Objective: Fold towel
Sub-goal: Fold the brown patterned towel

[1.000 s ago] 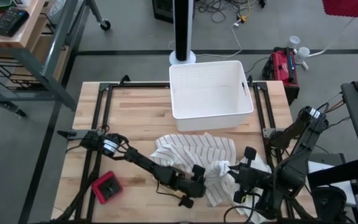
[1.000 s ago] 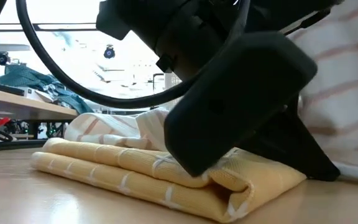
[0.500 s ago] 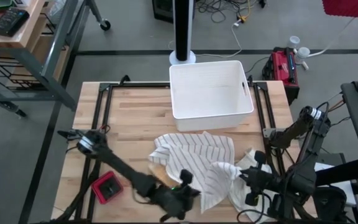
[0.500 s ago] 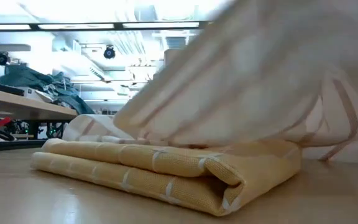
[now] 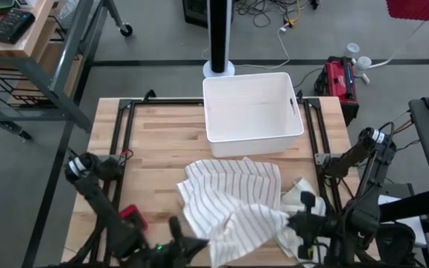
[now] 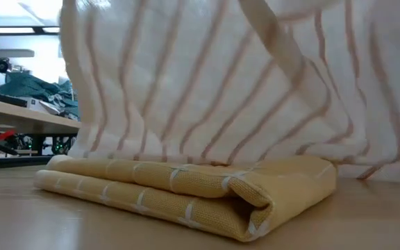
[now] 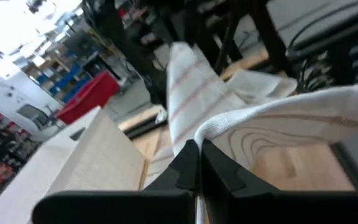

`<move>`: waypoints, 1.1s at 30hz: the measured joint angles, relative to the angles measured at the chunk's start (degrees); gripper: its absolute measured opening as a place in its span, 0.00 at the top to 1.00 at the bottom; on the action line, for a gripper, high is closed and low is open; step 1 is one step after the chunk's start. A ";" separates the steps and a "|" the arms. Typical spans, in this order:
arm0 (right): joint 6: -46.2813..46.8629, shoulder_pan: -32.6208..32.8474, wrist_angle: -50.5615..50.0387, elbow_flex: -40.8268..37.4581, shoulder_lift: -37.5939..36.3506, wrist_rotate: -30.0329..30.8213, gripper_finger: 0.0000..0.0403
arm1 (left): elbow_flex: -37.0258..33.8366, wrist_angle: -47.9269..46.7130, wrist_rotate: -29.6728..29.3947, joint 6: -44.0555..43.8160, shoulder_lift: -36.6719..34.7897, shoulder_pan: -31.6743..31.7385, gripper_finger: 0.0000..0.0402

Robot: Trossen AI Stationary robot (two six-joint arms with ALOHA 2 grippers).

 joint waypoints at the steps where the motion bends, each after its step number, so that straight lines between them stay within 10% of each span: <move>1: -1.22 0.49 1.90 0.51 -0.14 -2.06 1.00 | 0.64 1.05 0.00 0.59 -0.02 -1.33 1.00; 12: -15.55 9.17 16.41 8.26 -0.33 -4.21 1.00 | 11.13 11.87 -15.49 17.08 4.21 -13.44 1.00; 28: -37.13 15.01 34.04 9.18 3.35 -15.77 1.00 | 45.08 11.54 -19.24 38.28 25.40 -16.23 1.00; 33: -43.40 15.05 35.49 11.21 4.62 -13.75 1.00 | 43.46 22.12 -21.47 46.84 25.75 -16.41 1.00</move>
